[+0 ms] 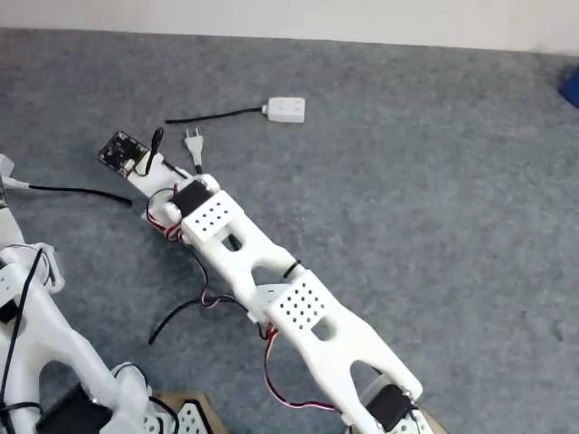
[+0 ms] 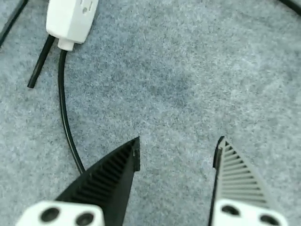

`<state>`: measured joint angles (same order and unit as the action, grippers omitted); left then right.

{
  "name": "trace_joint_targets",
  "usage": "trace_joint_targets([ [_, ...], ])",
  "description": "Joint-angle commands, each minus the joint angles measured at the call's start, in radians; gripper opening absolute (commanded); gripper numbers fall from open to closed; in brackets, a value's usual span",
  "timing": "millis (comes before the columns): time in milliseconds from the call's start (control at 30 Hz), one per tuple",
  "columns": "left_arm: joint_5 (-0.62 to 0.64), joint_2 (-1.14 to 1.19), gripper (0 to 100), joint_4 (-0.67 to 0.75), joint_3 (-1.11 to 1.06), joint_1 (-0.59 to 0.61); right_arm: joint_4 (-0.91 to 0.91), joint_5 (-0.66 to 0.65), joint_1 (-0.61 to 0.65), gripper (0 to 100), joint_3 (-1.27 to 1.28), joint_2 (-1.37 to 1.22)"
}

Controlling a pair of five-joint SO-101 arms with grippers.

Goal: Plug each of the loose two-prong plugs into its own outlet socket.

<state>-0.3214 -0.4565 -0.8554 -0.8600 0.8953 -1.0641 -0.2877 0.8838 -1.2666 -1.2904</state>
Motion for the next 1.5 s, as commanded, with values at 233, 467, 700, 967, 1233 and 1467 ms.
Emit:
trace_joint_targets([
  [233,-0.005,-0.038,25,-0.02,0.004,0.01,0.064,0.005,-0.018,15.4,0.025,0.018],
  [467,-0.005,-0.038,25,-0.02,0.004,0.01,0.015,0.011,-0.015,1.9,0.019,0.021],
  [700,-0.005,-0.036,25,-0.015,0.004,0.01,-0.073,0.008,-0.013,0.6,0.016,0.03],
  [967,-0.005,-0.03,25,-0.015,0.002,-0.002,-0.521,0.043,-0.107,0.7,-0.306,0.206],
  [1233,-0.005,-0.03,25,-0.02,-0.013,-0.036,-0.7,-0.008,-0.318,0.7,-0.213,0.556],
  [1467,-0.005,-0.036,25,-0.02,-0.045,-0.136,-0.702,-0.011,-0.375,0.7,0.188,0.951],
])
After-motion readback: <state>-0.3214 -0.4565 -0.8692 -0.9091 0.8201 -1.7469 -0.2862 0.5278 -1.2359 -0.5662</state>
